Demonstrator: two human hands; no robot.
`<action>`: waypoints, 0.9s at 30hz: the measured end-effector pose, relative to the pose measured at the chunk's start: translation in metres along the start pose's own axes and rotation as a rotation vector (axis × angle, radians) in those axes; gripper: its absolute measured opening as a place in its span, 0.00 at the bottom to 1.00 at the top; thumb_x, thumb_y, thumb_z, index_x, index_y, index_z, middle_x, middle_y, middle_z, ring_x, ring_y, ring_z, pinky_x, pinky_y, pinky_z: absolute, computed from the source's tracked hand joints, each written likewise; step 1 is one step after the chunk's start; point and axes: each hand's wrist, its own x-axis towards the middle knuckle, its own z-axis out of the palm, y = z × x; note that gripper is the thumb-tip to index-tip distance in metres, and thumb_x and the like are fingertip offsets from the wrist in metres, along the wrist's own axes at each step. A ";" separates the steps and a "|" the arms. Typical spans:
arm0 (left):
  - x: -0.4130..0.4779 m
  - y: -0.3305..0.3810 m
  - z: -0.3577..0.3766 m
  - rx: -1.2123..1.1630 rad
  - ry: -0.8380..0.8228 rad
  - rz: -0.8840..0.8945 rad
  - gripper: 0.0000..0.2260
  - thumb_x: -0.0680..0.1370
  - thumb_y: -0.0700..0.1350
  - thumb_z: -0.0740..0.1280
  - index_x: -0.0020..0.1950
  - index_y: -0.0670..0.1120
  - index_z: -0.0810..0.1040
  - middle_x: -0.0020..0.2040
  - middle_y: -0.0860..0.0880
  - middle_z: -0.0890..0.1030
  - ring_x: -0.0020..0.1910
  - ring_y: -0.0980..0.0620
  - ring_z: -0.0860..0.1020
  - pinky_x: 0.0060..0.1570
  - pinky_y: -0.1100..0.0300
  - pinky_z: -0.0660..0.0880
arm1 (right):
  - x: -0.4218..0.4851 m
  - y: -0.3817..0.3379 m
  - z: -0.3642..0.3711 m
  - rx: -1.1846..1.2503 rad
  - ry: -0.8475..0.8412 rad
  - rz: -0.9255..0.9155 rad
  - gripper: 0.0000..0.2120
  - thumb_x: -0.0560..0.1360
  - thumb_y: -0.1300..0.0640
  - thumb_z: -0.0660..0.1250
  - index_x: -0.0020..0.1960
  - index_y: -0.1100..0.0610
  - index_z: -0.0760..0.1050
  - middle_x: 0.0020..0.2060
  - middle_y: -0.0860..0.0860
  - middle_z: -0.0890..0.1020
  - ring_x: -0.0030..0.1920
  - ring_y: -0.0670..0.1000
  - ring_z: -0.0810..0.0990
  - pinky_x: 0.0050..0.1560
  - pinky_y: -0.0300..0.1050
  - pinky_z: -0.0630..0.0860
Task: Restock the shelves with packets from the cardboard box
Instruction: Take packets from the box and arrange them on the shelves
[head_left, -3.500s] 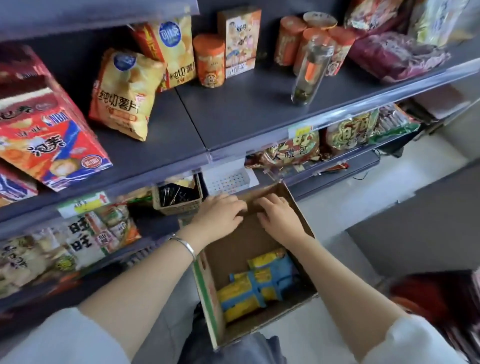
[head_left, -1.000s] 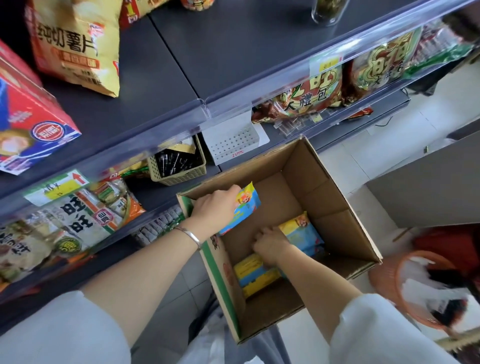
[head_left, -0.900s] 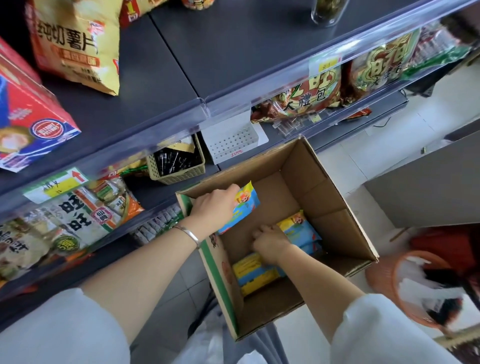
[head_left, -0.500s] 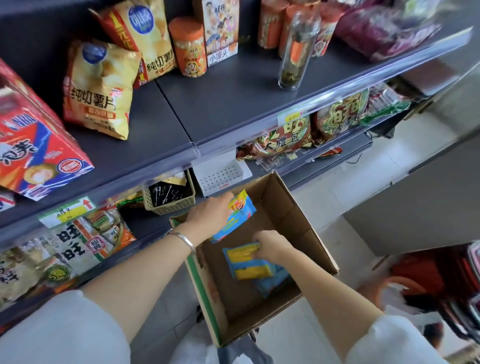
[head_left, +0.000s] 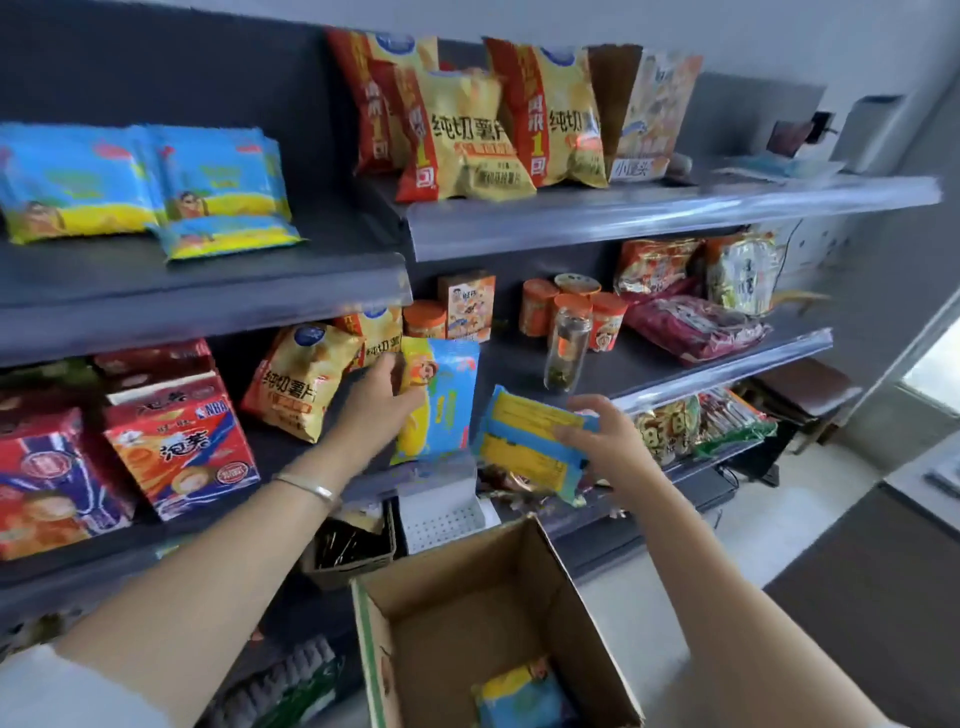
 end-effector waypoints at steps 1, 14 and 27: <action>0.000 0.009 -0.013 -0.096 0.038 0.008 0.08 0.71 0.47 0.66 0.49 0.50 0.73 0.51 0.48 0.81 0.51 0.46 0.79 0.54 0.47 0.76 | 0.000 -0.015 -0.002 0.085 0.010 -0.025 0.14 0.74 0.57 0.71 0.57 0.51 0.74 0.50 0.52 0.75 0.45 0.51 0.79 0.35 0.41 0.74; 0.010 0.064 -0.187 -0.528 0.387 0.191 0.03 0.78 0.42 0.65 0.46 0.49 0.74 0.42 0.49 0.80 0.35 0.54 0.79 0.27 0.64 0.72 | -0.021 -0.161 0.048 0.506 0.004 -0.238 0.05 0.75 0.62 0.69 0.49 0.54 0.77 0.42 0.54 0.80 0.42 0.55 0.83 0.40 0.52 0.81; 0.074 0.010 -0.311 -0.726 0.397 0.087 0.15 0.77 0.34 0.65 0.60 0.47 0.68 0.52 0.44 0.78 0.44 0.43 0.82 0.40 0.49 0.81 | 0.021 -0.274 0.208 0.390 0.204 -0.437 0.07 0.74 0.58 0.69 0.52 0.52 0.77 0.41 0.50 0.79 0.43 0.52 0.80 0.39 0.48 0.78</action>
